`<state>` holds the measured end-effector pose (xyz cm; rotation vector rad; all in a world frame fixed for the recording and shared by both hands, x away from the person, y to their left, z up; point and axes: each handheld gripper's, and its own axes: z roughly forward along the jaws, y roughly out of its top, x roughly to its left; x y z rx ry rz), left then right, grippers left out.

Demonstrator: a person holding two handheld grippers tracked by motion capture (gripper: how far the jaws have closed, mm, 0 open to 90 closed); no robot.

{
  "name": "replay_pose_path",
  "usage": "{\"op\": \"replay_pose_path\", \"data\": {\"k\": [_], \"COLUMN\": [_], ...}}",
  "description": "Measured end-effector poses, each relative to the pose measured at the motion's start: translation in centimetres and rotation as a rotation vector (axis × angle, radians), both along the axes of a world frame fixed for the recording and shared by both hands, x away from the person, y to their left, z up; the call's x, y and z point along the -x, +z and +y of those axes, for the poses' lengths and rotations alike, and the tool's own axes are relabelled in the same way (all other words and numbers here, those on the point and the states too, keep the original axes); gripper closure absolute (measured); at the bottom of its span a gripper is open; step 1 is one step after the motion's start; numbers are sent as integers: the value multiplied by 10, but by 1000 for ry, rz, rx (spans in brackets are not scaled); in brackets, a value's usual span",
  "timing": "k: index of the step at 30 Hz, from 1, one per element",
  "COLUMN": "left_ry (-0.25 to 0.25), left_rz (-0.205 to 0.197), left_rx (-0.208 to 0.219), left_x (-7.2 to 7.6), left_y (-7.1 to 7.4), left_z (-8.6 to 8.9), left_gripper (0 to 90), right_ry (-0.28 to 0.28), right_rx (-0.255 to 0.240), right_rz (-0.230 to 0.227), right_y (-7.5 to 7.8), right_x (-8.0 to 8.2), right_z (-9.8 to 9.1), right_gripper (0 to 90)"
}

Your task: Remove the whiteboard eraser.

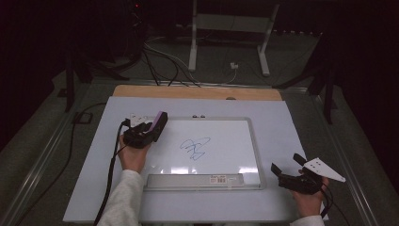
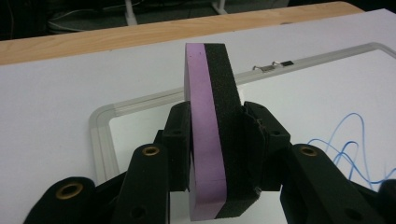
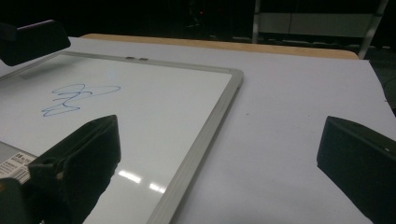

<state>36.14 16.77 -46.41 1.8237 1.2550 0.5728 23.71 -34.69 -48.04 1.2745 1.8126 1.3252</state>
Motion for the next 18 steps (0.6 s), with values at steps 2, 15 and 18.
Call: {"op": "replay_pose_path", "data": {"k": [2, 15, 18], "left_ry": [-7, -51, -58], "left_rz": [0, 3, 3], "left_rx": [-3, -30, -40], "left_x": [0, 2, 2], "left_y": [1, -2, -4], "left_z": [-1, -17, -20], "left_gripper": [655, 655, 655], "right_ry": [1, 1, 0], "right_rx": [2, 3, 3], "right_rz": [0, 4, 4], "right_y": [0, 0, 0], "right_x": [0, 0, 0], "right_z": [0, 1, 1], "right_gripper": [0, 0, 0]}}
